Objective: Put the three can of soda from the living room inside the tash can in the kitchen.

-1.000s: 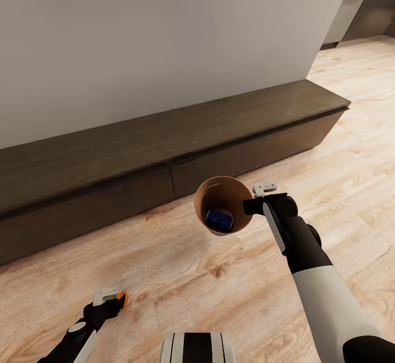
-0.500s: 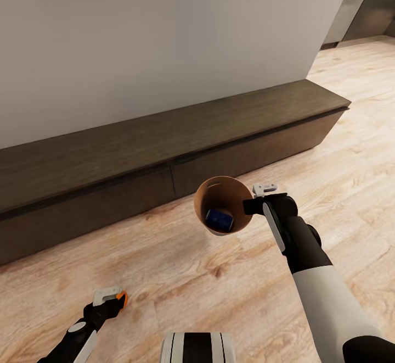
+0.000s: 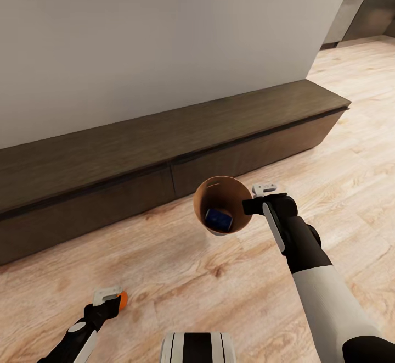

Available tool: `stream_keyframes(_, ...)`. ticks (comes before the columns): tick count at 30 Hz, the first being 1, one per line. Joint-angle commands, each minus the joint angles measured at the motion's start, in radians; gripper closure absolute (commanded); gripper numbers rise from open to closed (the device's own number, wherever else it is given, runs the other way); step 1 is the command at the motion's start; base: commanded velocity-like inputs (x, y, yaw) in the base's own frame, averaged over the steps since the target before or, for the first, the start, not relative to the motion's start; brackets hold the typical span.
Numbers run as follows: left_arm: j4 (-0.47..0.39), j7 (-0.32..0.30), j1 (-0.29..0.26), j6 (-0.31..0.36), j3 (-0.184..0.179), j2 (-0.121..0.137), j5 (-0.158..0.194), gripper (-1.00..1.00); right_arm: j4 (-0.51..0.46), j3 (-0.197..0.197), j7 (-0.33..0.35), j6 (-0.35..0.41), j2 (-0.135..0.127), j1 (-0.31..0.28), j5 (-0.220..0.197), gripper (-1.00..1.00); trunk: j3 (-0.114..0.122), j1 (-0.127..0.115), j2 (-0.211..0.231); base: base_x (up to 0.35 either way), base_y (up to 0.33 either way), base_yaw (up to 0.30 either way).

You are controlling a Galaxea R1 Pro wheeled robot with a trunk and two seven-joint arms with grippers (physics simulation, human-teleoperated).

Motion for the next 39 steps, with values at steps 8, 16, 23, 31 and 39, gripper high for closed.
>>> stream_keyframes(8, 0.000, 0.000, 0.000, 0.000, -0.001, 0.000, -0.001, 1.00, 0.000, 0.000, 0.003, 0.000, 0.000, 0.000, -0.016, 1.00, 0.015, -0.005, 0.008, 0.000, 0.000, 0.000)
stream_keyframes(16, 0.000, 0.000, 0.000, 0.000, -0.001, 0.000, -0.001, 1.00, 0.000, 0.000, 0.003, 0.000, 0.000, 0.000, -0.016, 1.00, 0.037, -0.032, 0.057, 0.000, 0.000, 0.000)
stream_keyframes(23, 0.000, 0.000, 0.000, 0.000, -0.001, 0.000, -0.001, 1.00, 0.000, 0.000, 0.004, 0.000, 0.000, 0.000, -0.016, 1.00, 0.046, -0.044, 0.078, 0.000, 0.000, 0.000)
stream_keyframes(31, 0.000, 0.000, 0.000, 0.000, -0.001, 0.000, -0.001, 1.00, 0.000, 0.000, 0.004, 0.000, 0.000, 0.000, -0.016, 1.00, 0.059, -0.059, 0.106, 0.000, 0.000, 0.000)
stream_keyframes(39, 0.000, 0.000, 0.000, -0.001, -0.001, 0.000, -0.001, 1.00, 0.000, 0.000, 0.003, 0.000, 0.000, 0.000, -0.016, 1.00, 0.059, -0.059, 0.106, -0.100, 0.000, 0.000)
